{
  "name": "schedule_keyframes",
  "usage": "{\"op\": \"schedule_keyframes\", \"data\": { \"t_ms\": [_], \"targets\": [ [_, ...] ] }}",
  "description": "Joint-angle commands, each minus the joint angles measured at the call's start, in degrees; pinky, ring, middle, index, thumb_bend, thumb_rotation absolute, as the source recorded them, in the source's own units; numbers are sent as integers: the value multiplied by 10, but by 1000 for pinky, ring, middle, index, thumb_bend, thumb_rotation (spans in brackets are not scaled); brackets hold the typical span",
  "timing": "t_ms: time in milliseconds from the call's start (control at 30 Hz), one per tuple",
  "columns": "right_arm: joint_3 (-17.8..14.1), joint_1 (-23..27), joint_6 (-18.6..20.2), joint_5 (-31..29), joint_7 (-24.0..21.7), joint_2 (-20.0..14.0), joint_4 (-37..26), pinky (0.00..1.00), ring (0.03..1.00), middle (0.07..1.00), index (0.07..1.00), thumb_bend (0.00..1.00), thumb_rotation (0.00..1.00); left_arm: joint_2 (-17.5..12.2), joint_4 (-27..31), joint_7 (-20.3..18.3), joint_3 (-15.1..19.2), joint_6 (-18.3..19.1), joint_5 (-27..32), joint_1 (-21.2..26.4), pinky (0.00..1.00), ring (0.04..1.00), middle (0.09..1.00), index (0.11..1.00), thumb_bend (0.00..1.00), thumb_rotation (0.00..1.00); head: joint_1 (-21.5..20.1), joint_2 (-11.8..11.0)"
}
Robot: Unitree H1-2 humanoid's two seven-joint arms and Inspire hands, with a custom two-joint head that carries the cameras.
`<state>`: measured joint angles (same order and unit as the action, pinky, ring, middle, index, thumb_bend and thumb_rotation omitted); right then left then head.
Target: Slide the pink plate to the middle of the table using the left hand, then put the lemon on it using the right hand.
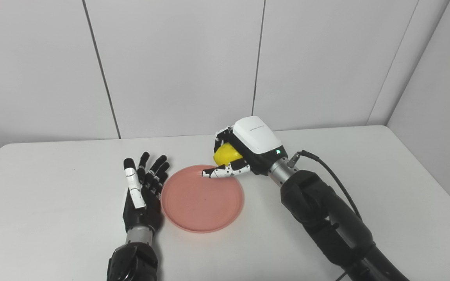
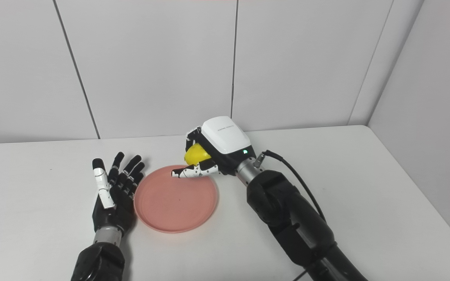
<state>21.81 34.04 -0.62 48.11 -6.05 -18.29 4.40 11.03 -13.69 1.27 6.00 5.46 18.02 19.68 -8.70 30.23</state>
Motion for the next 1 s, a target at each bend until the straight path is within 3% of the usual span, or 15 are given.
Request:
{"op": "schedule_keyframes", "data": {
  "t_ms": [0, 133, 367, 667, 967],
  "targets": [
    [-1, 33, -31, -2, 11, 0, -3, 183, 238, 306, 368, 489, 587, 16, -17, 25, 3, 19, -10, -16, 959, 868, 814, 930, 705, 995, 2, 1],
    [9, 31, -33, 1, 11, 6, 8, 167, 223, 295, 353, 493, 613, 17, -18, 26, 3, 22, -9, -15, 954, 874, 830, 935, 700, 994, 4, 0],
    [17, 28, -55, -4, 27, 23, 34, 182, 240, 310, 380, 479, 492, 17, -16, 29, 0, 22, -17, -15, 953, 862, 809, 931, 701, 1000, 7, -1],
    [18, 24, -46, 2, 23, 39, 46, 192, 251, 326, 408, 471, 553, 17, -10, 30, -2, 28, -14, -18, 959, 869, 826, 936, 695, 1000, 8, 0],
    [17, 20, -52, -2, 49, 54, 73, 188, 250, 328, 422, 473, 522, 17, -12, 31, -5, 24, -19, -19, 955, 862, 824, 930, 693, 1000, 9, 1]
  ]
}}
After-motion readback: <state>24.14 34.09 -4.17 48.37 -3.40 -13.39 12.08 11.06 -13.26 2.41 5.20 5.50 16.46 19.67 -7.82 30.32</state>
